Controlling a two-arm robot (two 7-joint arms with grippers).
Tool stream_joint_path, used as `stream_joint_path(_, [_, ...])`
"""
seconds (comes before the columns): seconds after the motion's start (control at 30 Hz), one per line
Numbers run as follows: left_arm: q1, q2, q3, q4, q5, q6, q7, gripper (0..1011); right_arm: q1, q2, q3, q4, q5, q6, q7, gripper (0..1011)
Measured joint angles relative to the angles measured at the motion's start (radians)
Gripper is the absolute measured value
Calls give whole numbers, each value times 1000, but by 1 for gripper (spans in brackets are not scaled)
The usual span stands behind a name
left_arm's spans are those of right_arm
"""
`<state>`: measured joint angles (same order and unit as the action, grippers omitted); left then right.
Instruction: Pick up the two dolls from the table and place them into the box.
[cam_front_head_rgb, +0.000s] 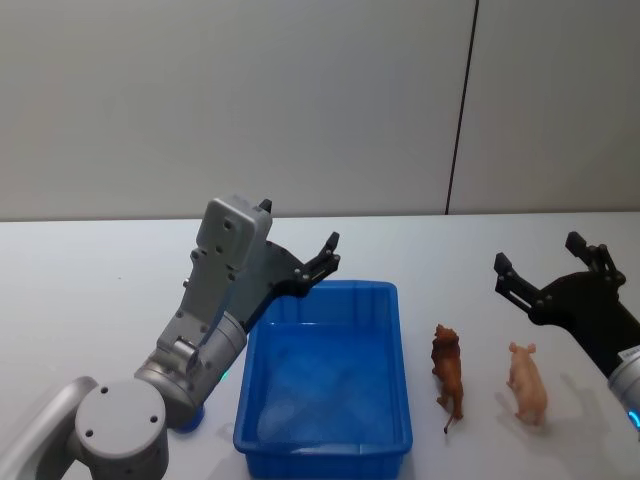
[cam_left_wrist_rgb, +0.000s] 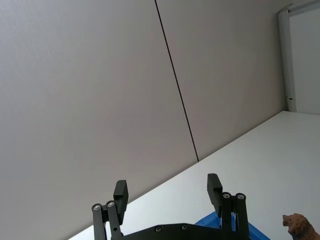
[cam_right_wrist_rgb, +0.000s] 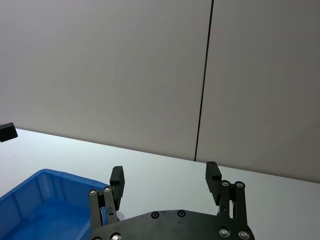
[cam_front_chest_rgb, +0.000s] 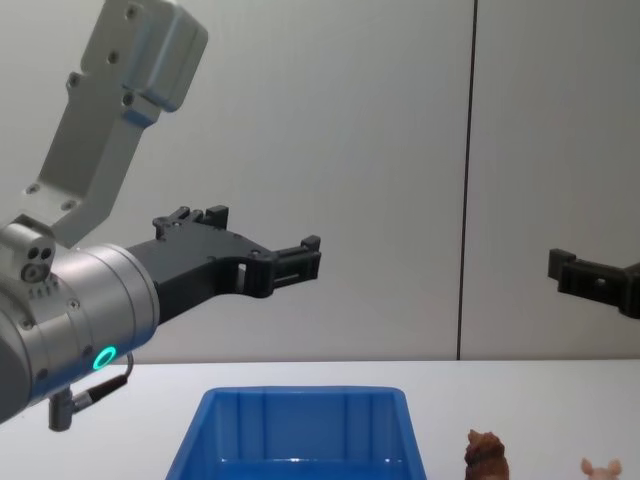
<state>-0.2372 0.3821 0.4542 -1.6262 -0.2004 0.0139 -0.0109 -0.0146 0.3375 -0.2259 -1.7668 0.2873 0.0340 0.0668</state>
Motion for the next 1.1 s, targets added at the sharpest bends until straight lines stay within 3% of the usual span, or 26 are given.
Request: stream_joint_path(1.1, [0, 0, 0, 0, 0, 0, 0, 1001, 0, 0, 0, 0, 0, 0, 0, 1001])
